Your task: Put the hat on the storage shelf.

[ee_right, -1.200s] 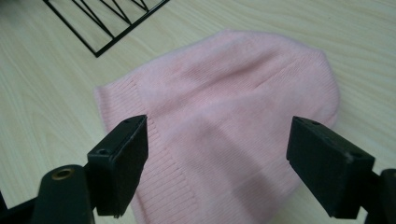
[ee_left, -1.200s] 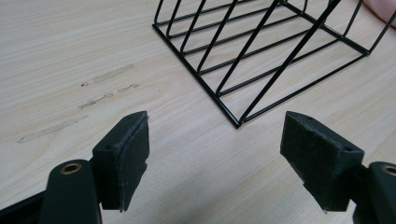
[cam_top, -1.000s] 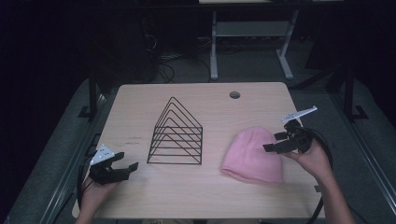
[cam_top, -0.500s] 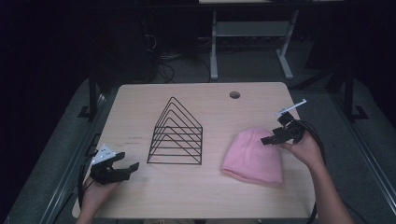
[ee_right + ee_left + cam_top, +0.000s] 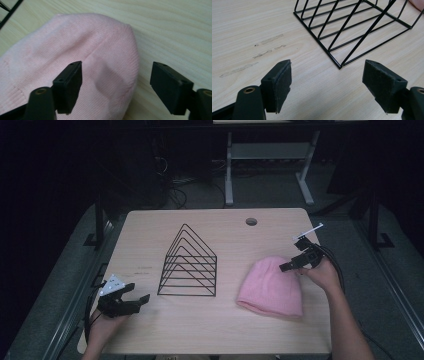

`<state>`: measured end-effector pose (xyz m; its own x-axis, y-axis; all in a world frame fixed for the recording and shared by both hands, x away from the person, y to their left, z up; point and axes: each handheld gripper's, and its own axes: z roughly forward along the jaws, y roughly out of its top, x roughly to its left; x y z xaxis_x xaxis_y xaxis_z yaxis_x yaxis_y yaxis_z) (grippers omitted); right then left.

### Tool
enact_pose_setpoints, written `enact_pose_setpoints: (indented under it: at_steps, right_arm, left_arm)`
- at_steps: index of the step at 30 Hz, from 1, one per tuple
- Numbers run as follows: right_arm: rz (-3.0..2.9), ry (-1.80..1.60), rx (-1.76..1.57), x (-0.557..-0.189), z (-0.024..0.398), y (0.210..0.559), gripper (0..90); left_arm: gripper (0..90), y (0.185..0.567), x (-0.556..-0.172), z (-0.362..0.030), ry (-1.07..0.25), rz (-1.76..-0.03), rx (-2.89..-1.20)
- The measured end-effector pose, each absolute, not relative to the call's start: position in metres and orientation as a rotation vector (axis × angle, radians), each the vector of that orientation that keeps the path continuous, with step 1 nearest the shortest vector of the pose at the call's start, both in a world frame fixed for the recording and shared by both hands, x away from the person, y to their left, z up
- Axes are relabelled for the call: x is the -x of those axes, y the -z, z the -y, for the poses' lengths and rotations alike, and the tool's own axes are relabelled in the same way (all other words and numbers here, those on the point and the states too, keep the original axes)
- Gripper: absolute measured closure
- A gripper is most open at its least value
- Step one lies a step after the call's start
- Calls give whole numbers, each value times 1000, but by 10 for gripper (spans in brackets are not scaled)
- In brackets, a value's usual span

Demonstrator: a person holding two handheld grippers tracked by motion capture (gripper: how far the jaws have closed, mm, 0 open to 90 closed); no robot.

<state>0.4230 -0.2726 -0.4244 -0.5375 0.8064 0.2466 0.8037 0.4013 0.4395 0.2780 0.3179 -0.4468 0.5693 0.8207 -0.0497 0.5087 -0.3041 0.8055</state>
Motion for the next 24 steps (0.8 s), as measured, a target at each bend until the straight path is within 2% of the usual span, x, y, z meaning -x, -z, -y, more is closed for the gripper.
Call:
enact_pose_setpoints:
  at_steps: [12, 16, 21, 22, 23, 24]
  right_arm:
    - [-2668, -775, -1559, -428, 270, 441, 376]
    - [-2689, -781, -1549, -427, 267, 445, 450]
    - [-2677, -808, -1573, -425, 266, 449, 494]
    - [-2676, -821, -1584, -424, 266, 449, 548]
    - [-2676, -821, -1584, -424, 266, 449, 548]
    - [-2677, -835, -1584, -424, 267, 450, 605]
  left_arm:
    - [236, 447, -278, -318, -479, -1065, -1980]
    - [236, 447, -278, -318, -479, -1066, -1978]
    - [236, 447, -278, -318, -475, -1067, -1971]
    - [236, 447, -278, -318, -477, -1066, -1978]
    - [236, 447, -278, -318, -477, -1066, -1978]
    - [236, 447, -278, -318, -478, -1066, -1979]
